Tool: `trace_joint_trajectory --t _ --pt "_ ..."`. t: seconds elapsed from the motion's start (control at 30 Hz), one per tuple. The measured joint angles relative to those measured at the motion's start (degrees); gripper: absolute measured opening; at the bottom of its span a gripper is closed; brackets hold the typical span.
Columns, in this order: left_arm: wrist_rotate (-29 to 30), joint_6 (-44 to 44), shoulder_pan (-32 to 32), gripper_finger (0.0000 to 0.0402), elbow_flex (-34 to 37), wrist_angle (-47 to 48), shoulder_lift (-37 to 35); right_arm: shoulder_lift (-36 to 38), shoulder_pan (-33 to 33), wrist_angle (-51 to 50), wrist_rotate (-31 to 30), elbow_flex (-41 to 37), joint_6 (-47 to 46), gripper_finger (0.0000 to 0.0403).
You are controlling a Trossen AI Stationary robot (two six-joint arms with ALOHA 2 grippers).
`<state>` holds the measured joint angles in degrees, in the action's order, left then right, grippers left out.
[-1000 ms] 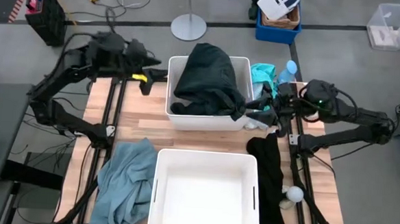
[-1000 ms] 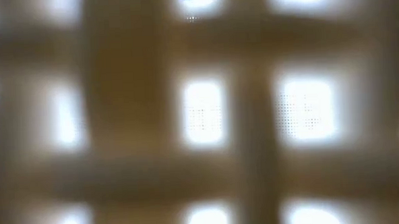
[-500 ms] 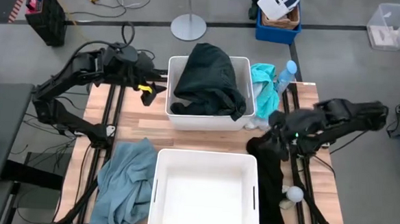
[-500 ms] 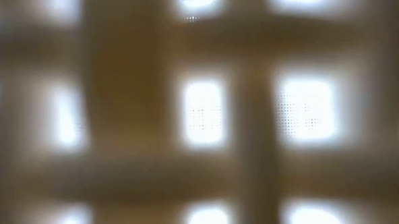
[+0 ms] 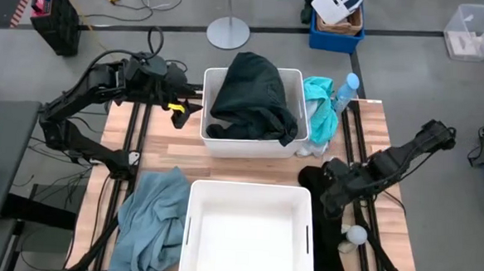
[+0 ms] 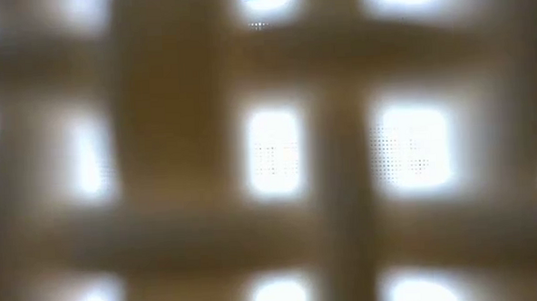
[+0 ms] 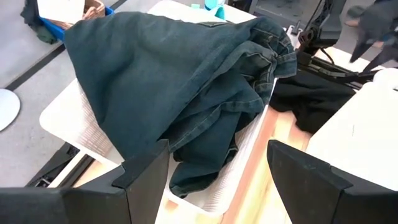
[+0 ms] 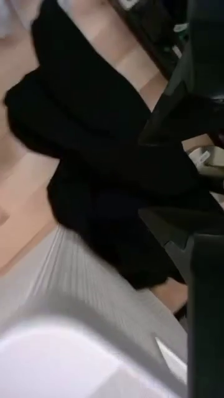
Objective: Sort clothes
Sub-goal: Put the black shirt into the top white bin
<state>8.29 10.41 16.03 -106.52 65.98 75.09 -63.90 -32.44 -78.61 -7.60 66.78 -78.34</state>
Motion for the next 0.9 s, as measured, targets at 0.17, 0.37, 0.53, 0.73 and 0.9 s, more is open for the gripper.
trace_joint_trajectory --t 0.17,0.37,0.53,0.73,0.9 --pt "0.29 -1.17 0.00 0.0263 0.00 -0.31 0.00 -0.20 -2.26 7.56 0.04 -6.95 -5.67 0.0221" --pt "0.25 -1.59 0.00 0.0263 0.00 -0.31 0.00 -0.62 -6.28 16.85 0.00 -14.93 -9.26 0.0245" --pt "0.22 -1.99 0.00 0.0263 0.00 -0.33 0.00 -2.26 -8.12 22.21 0.21 -20.30 -9.34 0.0249" --pt "0.10 -2.25 0.00 0.0263 0.00 -0.33 0.00 -6.25 -8.07 28.87 0.46 -27.28 -10.32 0.0249" --pt "0.10 -2.22 0.00 0.0263 0.00 -0.33 0.00 -10.08 -7.40 40.86 1.71 -32.88 -10.52 0.0238"
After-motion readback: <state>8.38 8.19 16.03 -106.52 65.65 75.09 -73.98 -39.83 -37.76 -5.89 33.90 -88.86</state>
